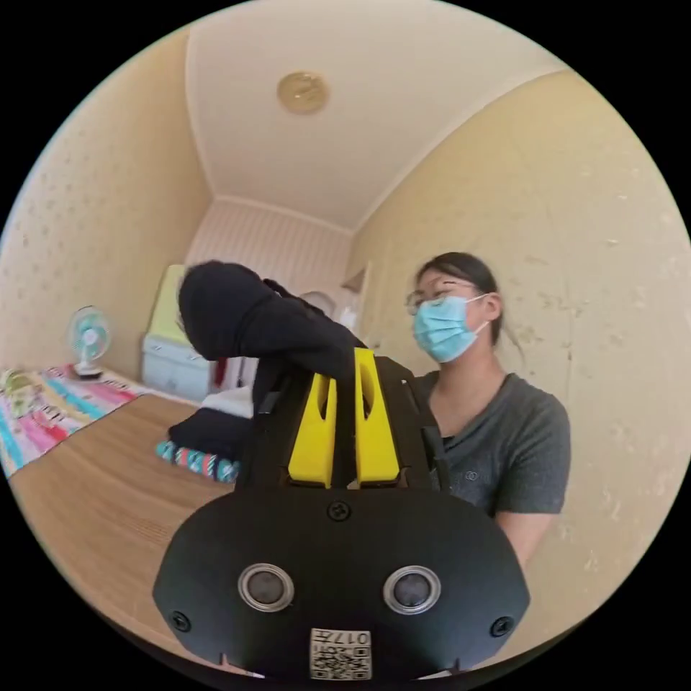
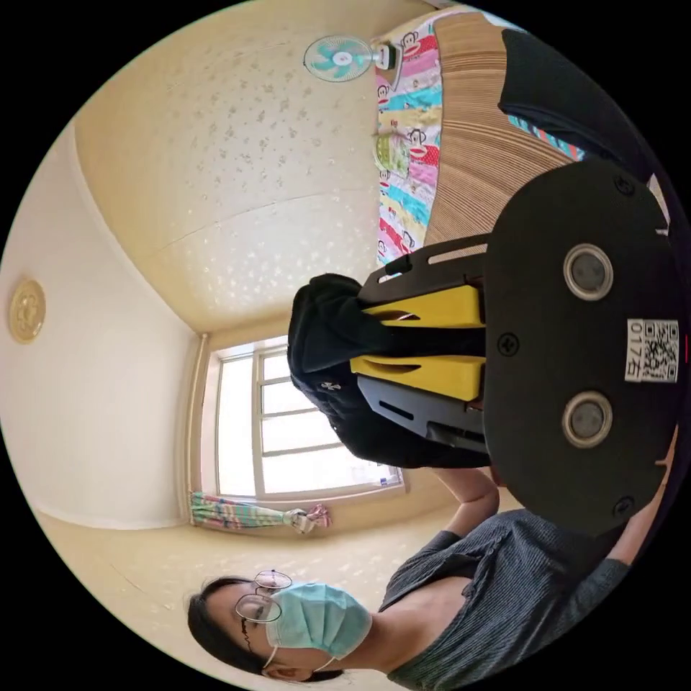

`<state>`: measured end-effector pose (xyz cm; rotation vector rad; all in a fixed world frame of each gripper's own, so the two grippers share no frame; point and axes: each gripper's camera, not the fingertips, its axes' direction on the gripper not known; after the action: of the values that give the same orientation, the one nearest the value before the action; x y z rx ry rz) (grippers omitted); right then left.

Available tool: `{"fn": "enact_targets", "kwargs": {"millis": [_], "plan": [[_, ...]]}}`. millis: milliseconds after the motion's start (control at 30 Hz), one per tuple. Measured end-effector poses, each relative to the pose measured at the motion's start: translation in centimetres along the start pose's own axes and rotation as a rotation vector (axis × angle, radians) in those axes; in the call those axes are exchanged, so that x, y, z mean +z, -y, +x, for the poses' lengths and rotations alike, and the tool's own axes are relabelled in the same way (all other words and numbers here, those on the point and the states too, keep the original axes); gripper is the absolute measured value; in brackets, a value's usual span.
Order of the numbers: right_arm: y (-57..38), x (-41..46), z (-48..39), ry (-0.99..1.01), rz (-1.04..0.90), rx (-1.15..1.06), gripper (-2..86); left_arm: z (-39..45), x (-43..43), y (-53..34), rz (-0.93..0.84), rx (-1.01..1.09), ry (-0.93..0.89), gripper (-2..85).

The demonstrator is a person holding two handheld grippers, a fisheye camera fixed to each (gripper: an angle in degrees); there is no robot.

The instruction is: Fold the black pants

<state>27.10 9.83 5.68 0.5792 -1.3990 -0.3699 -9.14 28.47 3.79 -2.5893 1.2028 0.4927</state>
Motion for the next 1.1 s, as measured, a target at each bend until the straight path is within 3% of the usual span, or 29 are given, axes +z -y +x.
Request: {"fn": "enact_targets", "kwargs": {"millis": [33, 167, 233, 333, 400, 467, 600, 633, 733, 833, 933, 1100], "plan": [[0.5, -0.1, -1.5, -0.029, 0.003, -0.024, 2.9, 0.4, 0.5, 0.6, -0.054, -0.06, 0.202, 4.1], [-1.9, 1.2, -6.2, -0.207, 0.084, -0.055, 3.2, 4.2, 4.2, 0.1, -0.004, -0.023, 0.596, 4.2], [-3.3, 1.6, -7.2, -0.261, 0.131, -0.076, 3.4, 7.0, 5.4, -2.4, 0.287, -0.041, 0.823, 4.2], [-3.6, 2.7, -5.9, -0.166, 0.183, -0.034, 3.8, 8.0, 7.5, -4.0, 0.582, -0.043, 0.975, 4.2], [-2.0, 4.2, -3.9, -0.188, 0.203, -0.001, 3.9, 6.4, 9.4, -1.2, 0.602, 0.05, 1.067, 4.1], [3.5, 8.0, 0.7, -0.296, 0.246, -0.026, 4.3, 1.5, 10.4, 4.8, 0.585, 0.069, 1.047, 4.2], [18.0, 18.2, 13.4, -0.514, 0.137, -0.061, 6.2, -20.8, 10.7, 27.2, 0.338, -0.116, 0.92, 4.8], [21.9, 22.0, 18.9, -0.522, 0.024, 0.019, 6.9, -27.8, 10.5, 31.5, 0.261, -0.19, 0.881, 5.4], [24.3, 28.6, 29.9, -0.548, -0.278, 0.332, 9.2, -40.3, 11.5, 33.7, 0.039, -0.371, 0.863, 8.4], [18.1, 30.2, 32.5, -0.347, -0.369, 0.269, 9.0, -45.5, 14.3, 26.7, -0.117, -0.418, 0.877, 15.7], [7.2, 31.3, 33.7, -0.338, -0.589, 0.244, 7.8, -48.4, 18.9, 13.6, -0.334, -0.437, 0.801, 15.5], [-11.3, 27.8, 34.9, -0.199, -0.787, 0.477, 8.3, -48.6, 23.4, -8.7, -0.644, -0.544, 0.673, 15.5]]}}
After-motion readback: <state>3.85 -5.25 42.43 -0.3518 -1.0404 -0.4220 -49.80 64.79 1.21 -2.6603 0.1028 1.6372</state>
